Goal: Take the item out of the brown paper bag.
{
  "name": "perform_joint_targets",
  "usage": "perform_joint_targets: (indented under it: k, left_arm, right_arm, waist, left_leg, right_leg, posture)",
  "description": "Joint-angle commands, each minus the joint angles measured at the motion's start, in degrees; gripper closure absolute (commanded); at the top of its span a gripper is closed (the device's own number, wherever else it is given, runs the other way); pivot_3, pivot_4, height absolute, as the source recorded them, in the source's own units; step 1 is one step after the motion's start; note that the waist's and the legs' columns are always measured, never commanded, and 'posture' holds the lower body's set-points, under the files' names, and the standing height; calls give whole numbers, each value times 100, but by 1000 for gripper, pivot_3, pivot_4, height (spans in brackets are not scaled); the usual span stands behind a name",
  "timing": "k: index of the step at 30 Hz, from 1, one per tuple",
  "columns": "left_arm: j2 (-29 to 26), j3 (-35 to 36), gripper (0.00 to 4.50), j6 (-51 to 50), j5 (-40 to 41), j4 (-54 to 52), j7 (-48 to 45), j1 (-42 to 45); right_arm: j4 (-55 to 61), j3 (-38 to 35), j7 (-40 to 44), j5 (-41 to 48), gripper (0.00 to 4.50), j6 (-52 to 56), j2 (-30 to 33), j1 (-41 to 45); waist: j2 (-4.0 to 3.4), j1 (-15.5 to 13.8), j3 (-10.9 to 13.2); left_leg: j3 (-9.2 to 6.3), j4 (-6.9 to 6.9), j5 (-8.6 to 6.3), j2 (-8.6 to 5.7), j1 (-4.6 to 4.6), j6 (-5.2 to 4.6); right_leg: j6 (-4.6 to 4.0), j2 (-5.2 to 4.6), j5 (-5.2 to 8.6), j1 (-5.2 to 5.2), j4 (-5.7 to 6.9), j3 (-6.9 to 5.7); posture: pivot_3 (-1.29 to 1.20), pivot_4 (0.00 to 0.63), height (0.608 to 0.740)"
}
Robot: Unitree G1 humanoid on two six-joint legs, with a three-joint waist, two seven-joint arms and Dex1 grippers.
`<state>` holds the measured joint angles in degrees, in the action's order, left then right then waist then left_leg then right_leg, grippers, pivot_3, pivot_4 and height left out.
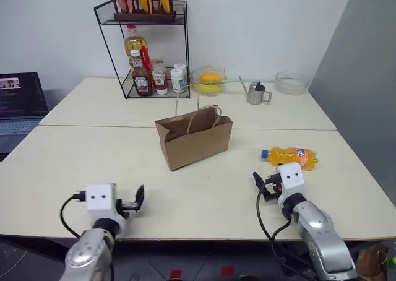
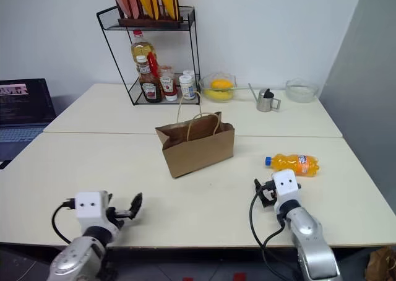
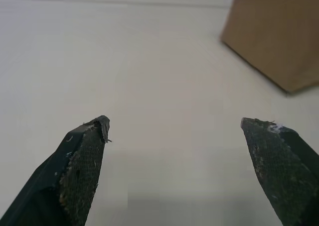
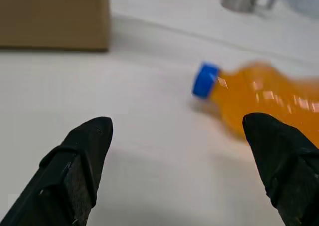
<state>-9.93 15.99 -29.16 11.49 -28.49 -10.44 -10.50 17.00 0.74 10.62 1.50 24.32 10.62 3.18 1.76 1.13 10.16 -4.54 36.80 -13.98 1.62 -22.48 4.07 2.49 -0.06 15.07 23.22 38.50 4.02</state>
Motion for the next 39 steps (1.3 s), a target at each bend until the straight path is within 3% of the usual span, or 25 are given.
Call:
perform_joint_targets:
  k: [1, 24, 39]
  left_arm:
    - [2, -352, 21, 214, -241, -228, 130, -22]
    - [-64, -757, 21, 455, -383, 349, 112, 335]
    - [52, -1062, 21, 532, -421, 203, 173, 93]
  right_arm:
    - [198, -206, -163, 242, 0, 68, -230, 46]
    - [298, -154, -281, 147, 0, 59, -87, 86]
    - [88, -317, -100, 291, 0, -32, 71, 133]
  waist:
    - [-2, 43, -1]
    - [-3, 68, -2]
    - [-3, 64, -2]
  left_leg:
    - [0, -1, 0, 1, 1, 0]
    - [2, -11, -1, 0, 3, -1]
    - [1, -13, -1, 0, 2, -1]
  right_leg:
    - [0, 1, 2, 0, 1, 0]
    - [10, 1, 15, 1, -2, -1]
    - [11, 1, 16, 1, -5, 0]
  posture:
    - [0, 150, 740]
    - [0, 150, 740]
    - [0, 150, 740]
